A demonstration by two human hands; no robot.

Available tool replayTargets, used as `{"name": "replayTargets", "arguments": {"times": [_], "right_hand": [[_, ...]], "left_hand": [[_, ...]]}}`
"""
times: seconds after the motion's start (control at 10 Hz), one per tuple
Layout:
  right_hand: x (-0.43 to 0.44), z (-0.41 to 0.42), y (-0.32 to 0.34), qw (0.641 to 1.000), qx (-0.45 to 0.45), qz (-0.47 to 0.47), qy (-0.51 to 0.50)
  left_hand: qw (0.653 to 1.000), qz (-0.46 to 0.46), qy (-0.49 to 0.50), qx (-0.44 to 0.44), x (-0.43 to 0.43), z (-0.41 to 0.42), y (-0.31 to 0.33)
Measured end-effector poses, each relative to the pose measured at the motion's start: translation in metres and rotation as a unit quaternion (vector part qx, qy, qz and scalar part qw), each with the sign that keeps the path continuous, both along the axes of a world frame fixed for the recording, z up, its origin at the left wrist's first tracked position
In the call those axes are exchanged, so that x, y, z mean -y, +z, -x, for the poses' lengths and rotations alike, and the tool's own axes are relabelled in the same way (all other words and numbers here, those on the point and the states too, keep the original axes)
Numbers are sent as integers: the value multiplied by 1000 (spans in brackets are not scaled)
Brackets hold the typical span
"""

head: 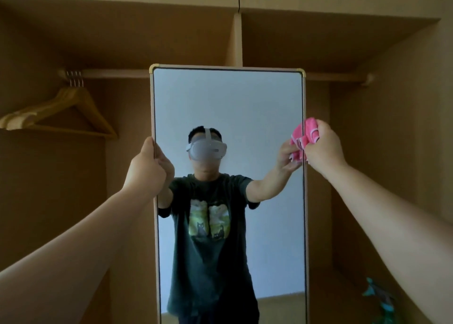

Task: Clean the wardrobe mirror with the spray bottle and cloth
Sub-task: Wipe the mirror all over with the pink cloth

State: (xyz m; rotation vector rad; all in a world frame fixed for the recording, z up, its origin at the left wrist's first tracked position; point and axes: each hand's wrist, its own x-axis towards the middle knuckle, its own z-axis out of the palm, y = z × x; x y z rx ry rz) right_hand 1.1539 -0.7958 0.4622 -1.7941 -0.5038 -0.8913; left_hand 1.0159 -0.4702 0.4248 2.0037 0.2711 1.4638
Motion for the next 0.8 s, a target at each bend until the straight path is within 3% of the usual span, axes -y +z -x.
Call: {"name": "replayTargets", "arguments": {"times": [0.2,0.3,0.4,0.5,0.8], "right_hand": [[0,-4,-27,1000,-6,13,0],[0,-5,-35,1000,-7,8,1],[0,-2,-41,1000,-14,4,1],[0,-1,-49,1000,-16,6,6],[-1,-2,-74,1000,-30,7,3]], "left_hand": [[999,-3,33,-19,18,7,-8],[987,-153,-33,40,3,1,-4],[988,-96,-107,47,-7,9,-15],[998,-10,19,-63,17,27,-31],[990,24,-31,-135,26,48,-84]]}}
